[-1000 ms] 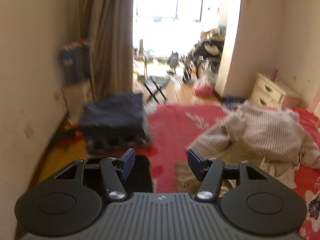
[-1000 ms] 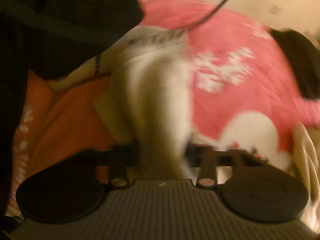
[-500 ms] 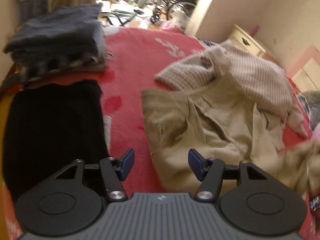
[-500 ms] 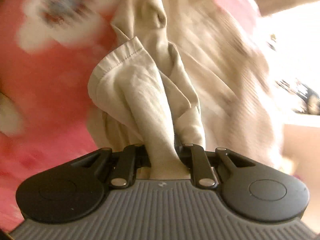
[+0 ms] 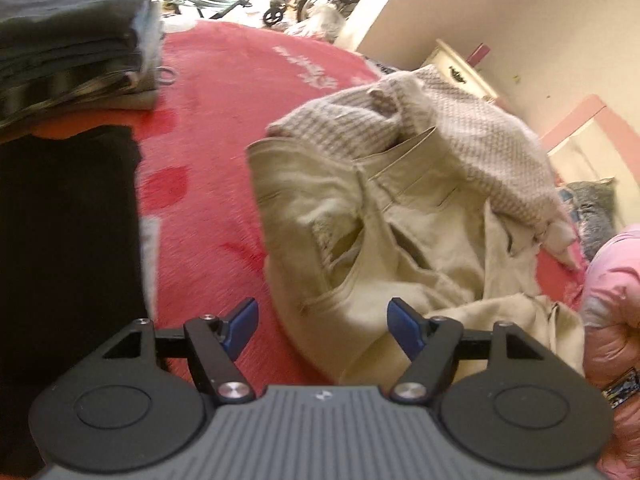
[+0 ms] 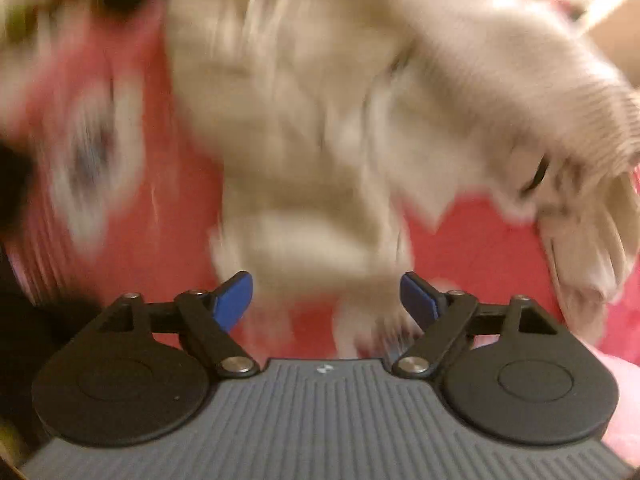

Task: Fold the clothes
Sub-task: 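Grasp the trouser waistband with the right gripper, then grasp the trouser leg with the left gripper while the right gripper lifts the waistband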

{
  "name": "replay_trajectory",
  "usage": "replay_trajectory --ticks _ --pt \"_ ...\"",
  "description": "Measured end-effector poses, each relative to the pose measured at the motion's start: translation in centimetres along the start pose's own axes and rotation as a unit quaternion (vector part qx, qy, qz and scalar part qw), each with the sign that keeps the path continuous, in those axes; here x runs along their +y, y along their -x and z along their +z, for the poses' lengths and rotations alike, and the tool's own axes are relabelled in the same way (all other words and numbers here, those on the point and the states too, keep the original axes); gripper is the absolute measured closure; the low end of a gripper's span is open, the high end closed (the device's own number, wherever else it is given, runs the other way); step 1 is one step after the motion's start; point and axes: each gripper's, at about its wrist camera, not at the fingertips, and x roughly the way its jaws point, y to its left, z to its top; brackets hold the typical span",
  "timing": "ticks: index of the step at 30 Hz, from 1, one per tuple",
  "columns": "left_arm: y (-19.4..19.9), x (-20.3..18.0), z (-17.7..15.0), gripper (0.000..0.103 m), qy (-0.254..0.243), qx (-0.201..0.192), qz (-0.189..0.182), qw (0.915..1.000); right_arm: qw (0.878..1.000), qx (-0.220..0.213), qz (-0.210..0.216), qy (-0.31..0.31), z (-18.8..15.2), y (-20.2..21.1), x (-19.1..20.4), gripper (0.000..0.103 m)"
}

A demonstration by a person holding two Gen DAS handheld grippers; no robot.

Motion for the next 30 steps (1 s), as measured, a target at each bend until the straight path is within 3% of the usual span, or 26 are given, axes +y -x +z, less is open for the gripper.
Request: replay_trajectory --ticks 1,3,6,8,10,11,15,16,18,22,24,27,30 --pt "-0.5 0.0 0.2 0.030 0.001 -0.002 -0.002 1.0000 0.998 -0.059 0.001 -0.016 1.4 0.5 -0.6 0.008" --pt "-1.6 0.0 0.6 0.030 0.011 -0.003 0.002 0.9999 0.986 -0.161 0.001 -0.040 4.5 -0.2 -1.4 0.006" --pt "-3.0 0.0 0.8 0.030 0.020 -0.009 0.005 0.9997 0.968 -0.245 -0.006 -0.061 9.9 -5.9 -2.6 0.007" --pt "-3.6 -0.1 0.6 0.033 0.020 -0.019 0.012 0.9995 0.968 -0.245 -0.024 -0.046 13.6 -11.1 -2.7 0.009" --pt "-4.2 -0.2 0.5 0.039 0.021 -0.027 0.020 0.9992 0.971 -0.231 -0.054 -0.013 17.1 -16.1 -2.6 0.028" --pt "-4.4 -0.2 0.6 0.041 0.022 -0.028 0.023 0.9991 0.973 -0.225 -0.060 -0.011 18.5 -18.1 -3.0 0.031" --pt "-4.9 -0.3 0.8 0.055 0.029 -0.032 0.028 0.9987 0.977 -0.198 -0.073 -0.015 22.3 -23.2 -4.3 0.042" --pt "-5.0 -0.4 0.8 0.061 0.026 -0.034 0.031 0.9986 0.979 -0.189 -0.071 -0.012 23.1 -23.7 -4.4 0.051" --pt "-5.2 -0.7 0.8 0.070 0.019 -0.038 0.040 0.9983 0.980 -0.178 -0.087 0.004 23.6 -24.6 -3.9 0.056" --pt "-5.1 -1.4 0.5 0.081 0.011 -0.051 0.060 0.9968 0.977 -0.185 -0.110 0.008 23.7 -25.4 -4.0 0.085" --pt "-4.7 -2.1 0.2 0.092 0.001 -0.063 0.066 0.9959 0.974 -0.199 -0.109 0.003 23.2 -24.8 -4.0 0.093" --pt "-3.0 -3.5 -0.4 0.095 -0.016 -0.074 0.064 0.9950 0.965 -0.230 -0.125 0.002 22.1 -23.4 -3.4 0.097" --pt "-0.5 -5.2 -1.4 0.096 -0.040 -0.090 0.057 0.9935 0.946 -0.285 -0.153 -0.005 20.4 -20.4 -2.2 0.099"
